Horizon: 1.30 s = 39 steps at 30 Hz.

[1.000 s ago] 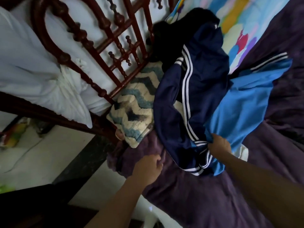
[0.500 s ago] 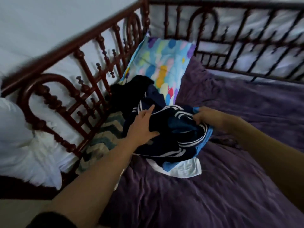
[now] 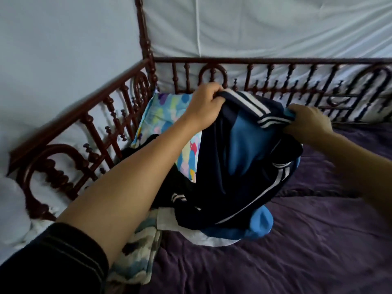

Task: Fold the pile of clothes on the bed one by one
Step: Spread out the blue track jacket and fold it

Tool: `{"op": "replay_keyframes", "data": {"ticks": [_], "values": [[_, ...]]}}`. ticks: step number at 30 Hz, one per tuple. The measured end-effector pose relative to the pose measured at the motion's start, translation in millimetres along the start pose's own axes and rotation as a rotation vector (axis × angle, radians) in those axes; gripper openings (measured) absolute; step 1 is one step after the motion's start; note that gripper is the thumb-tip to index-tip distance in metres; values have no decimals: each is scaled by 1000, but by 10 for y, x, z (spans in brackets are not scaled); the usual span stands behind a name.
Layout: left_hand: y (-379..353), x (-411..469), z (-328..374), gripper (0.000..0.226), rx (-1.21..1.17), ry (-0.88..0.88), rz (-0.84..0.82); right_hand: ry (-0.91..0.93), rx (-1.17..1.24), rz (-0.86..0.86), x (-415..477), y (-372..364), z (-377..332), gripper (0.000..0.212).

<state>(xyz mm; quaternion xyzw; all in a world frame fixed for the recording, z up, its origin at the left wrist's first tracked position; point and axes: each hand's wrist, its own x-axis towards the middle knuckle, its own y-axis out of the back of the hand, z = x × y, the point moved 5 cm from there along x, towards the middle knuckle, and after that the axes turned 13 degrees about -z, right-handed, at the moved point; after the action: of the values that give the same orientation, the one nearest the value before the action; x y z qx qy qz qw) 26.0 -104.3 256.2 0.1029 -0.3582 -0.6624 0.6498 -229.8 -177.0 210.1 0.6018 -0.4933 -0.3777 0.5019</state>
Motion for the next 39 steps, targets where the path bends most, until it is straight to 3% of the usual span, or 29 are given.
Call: {"op": "replay_keyframes", "data": {"ticks": [4,6,8,11,13,17,19,21,23,25,28,30,32,33,37,39], "values": [[502,98,439,12,-31,-120,176,50,62,218,-16,501,-91,16],[716,70,487,12,-21,-140,257,65,75,190,-14,607,-140,13],[783,-34,398,11,-8,-118,257,84,163,56,-27,562,-218,10],[673,-301,-131,9,93,69,155,84,404,-232,-166,284,-353,13],[485,-545,-605,5,99,217,-7,73,499,-396,-276,79,-440,11],[-186,-993,-977,60,-100,335,-339,83,567,-534,-379,-171,-619,18],[-528,-1049,-889,42,-156,257,-370,45,673,-528,-397,-167,-639,22],[-658,-986,-782,21,-247,219,-238,74,763,-521,-438,-108,-590,16],[-551,-864,-667,33,-388,240,-9,175,659,-505,-546,-7,-443,12],[-420,-687,-475,34,-415,168,79,211,379,-497,-693,-28,-181,21],[-440,-453,41,32,-296,-23,-65,94,27,-462,-881,-283,355,18],[-529,-346,327,33,-242,-97,-117,-11,-40,-444,-1004,-418,711,14],[-613,-215,538,25,-219,-109,-142,-99,112,-416,-1131,-418,1049,10],[-645,-142,621,20,-193,-105,-149,-120,242,-399,-1195,-365,1197,18],[-632,150,855,13,-6,-110,-82,-79,839,-334,-1547,-41,1618,15],[-663,280,894,17,34,-72,-40,-37,1024,-282,-1751,155,1770,19]]}}
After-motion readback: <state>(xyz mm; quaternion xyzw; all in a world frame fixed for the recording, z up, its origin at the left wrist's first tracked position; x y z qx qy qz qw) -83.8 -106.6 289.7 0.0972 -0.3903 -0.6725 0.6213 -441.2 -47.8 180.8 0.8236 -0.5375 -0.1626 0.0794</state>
